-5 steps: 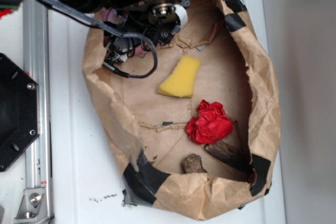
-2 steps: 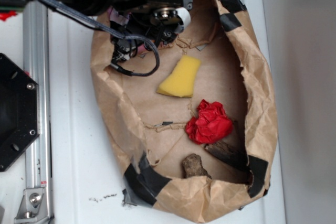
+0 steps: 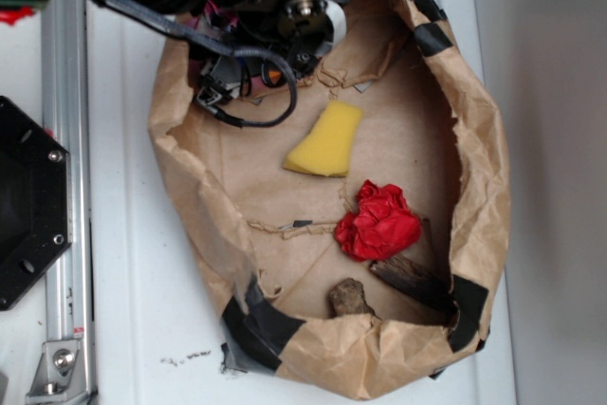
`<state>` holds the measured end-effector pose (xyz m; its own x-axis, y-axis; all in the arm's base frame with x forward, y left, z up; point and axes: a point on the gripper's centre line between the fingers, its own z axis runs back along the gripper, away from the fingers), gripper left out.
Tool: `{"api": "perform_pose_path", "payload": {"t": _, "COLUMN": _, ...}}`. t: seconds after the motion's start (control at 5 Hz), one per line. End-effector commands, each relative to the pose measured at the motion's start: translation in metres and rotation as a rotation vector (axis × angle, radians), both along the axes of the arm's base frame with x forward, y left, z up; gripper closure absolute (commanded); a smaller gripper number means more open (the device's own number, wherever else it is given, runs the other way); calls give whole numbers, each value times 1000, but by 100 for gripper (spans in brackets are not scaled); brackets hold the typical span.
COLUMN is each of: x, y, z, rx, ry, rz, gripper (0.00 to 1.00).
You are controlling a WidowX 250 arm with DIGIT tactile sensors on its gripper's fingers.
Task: Grab the yellow duck.
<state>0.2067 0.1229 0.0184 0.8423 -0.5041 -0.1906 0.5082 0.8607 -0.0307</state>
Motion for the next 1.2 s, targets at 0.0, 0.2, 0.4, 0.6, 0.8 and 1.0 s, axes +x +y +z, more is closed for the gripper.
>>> {"api": "perform_pose_path", "payload": {"t": 0.0, "x": 4, "y": -16, "z": 25, "rx": -57, "ry": -53, "rz": -7, "gripper": 100}}
{"api": "perform_pose_path", "payload": {"t": 0.2, "x": 7, "y": -21, "z": 30, "rx": -72, "ry": -69, "rz": -23, "gripper": 100}}
{"api": "perform_pose_path", "payload": {"t": 0.4, "x": 8, "y": -24, "z": 38, "rx": -87, "ry": -85, "rz": -21, "gripper": 100}}
{"api": "perform_pose_path", "payload": {"t": 0.6, "x": 11, "y": -36, "z": 57, "rx": -124, "ry": -119, "rz": -39, "gripper": 100}}
{"api": "perform_pose_path", "payload": {"t": 0.8, "x": 29, "y": -58, "z": 97, "rx": -103, "ry": -156, "rz": 18, "gripper": 100}}
{"api": "perform_pose_path", "payload": {"t": 1.0, "x": 47, "y": -80, "z": 116, "rx": -51, "ry": -158, "rz": 125, "gripper": 100}}
